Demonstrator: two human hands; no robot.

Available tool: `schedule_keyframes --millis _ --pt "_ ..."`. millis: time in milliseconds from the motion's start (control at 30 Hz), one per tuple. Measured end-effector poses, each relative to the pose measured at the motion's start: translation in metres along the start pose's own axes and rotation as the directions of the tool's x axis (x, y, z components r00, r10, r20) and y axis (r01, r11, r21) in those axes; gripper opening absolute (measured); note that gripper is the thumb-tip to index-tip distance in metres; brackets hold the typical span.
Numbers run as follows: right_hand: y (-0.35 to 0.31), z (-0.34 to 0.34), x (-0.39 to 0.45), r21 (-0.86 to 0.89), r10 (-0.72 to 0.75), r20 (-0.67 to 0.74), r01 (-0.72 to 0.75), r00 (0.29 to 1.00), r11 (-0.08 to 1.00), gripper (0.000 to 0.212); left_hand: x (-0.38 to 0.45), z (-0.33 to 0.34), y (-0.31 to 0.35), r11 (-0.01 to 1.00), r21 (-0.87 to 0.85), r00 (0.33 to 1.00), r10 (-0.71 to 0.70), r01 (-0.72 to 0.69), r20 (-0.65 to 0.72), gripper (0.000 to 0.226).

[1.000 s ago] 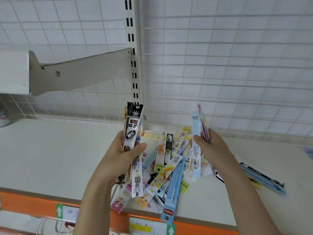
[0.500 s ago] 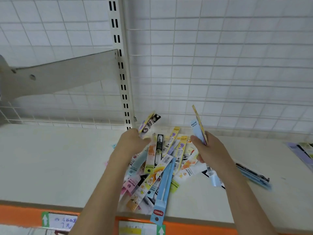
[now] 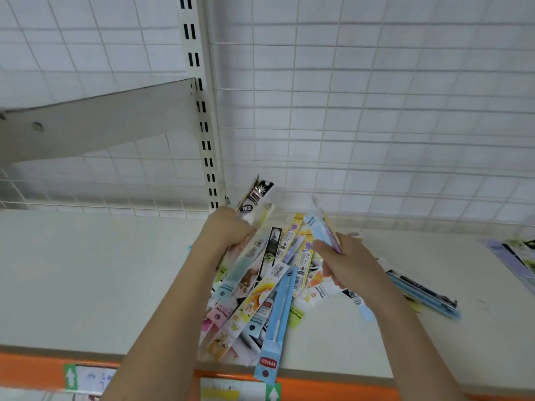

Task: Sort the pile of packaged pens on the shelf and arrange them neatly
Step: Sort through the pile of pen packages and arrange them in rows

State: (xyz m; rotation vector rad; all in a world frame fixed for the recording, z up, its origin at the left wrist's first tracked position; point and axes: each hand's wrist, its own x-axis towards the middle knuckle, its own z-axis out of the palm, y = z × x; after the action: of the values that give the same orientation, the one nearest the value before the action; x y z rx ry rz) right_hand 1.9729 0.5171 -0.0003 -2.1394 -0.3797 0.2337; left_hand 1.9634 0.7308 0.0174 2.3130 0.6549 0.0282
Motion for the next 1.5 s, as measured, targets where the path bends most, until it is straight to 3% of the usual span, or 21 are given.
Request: schedule_keyframes --millis 133,267,467,567,700,833,1000,1067,1133,1300,1433,1500 --pt "-0.009 0.016 -0.001 -0.101 -0.057 0.094 0.067 0.994 0.993 0.033 -0.023 -0.025 -0.012 0.967 -0.255 0.995 -0.017 -0.010 -0.102 0.024" --pt "-0.018 0.035 -0.001 -0.210 -0.104 0.271 0.164 0.957 0.964 0.027 -0.048 -0.041 -0.028 0.871 -0.491 0.992 -0.056 -0.008 -0.116 0.014" --pt "-0.028 0.056 -0.004 -0.235 -0.107 0.485 0.247 0.868 0.940 0.016 -0.065 -0.050 -0.050 0.861 -0.507 0.974 -0.085 -0.035 -0.212 0.021" --pt "-0.026 0.063 -0.002 -0.324 -0.071 0.538 0.284 0.840 0.902 0.028 -0.069 -0.045 -0.058 0.890 -0.454 0.967 -0.081 -0.039 -0.240 0.028" --pt "-0.024 0.063 -0.001 -0.340 -0.118 0.494 0.317 0.861 0.885 0.016 -0.069 -0.036 -0.062 0.899 -0.437 0.963 -0.099 -0.021 -0.251 0.034" --pt "-0.027 0.059 0.000 -0.403 -0.182 0.446 0.378 0.877 0.834 0.028 -0.065 -0.031 -0.063 0.910 -0.415 0.969 -0.113 0.012 -0.221 0.018" --pt "-0.025 0.046 -0.002 -0.381 -0.262 0.428 0.435 0.865 0.816 0.015 -0.063 -0.027 -0.064 0.900 -0.435 0.964 -0.098 -0.020 -0.247 0.009" --pt "-0.024 0.036 -0.004 -0.335 -0.249 0.413 0.401 0.876 0.853 0.019 -0.061 -0.028 -0.064 0.901 -0.432 0.963 -0.093 -0.027 -0.255 0.004" --pt "-0.022 0.026 -0.005 -0.281 -0.238 0.364 0.350 0.901 0.894 0.022 -0.059 -0.029 -0.062 0.901 -0.430 0.965 -0.072 -0.045 -0.252 0.015" --pt "-0.008 0.009 0.001 -0.324 -0.213 0.116 0.240 0.970 0.915 0.016 -0.059 -0.029 -0.049 0.894 -0.441 0.982 -0.010 -0.076 -0.191 0.034" --pt "0.001 0.001 0.001 -0.330 -0.144 0.027 0.144 0.989 0.933 0.026 -0.052 -0.022 -0.040 0.953 -0.297 0.986 0.007 -0.056 -0.164 0.007" --pt "0.004 0.000 -0.003 -0.285 -0.116 -0.012 0.107 0.993 0.953 0.036 -0.049 -0.015 -0.039 0.974 -0.217 0.991 0.038 -0.066 -0.131 0.031"
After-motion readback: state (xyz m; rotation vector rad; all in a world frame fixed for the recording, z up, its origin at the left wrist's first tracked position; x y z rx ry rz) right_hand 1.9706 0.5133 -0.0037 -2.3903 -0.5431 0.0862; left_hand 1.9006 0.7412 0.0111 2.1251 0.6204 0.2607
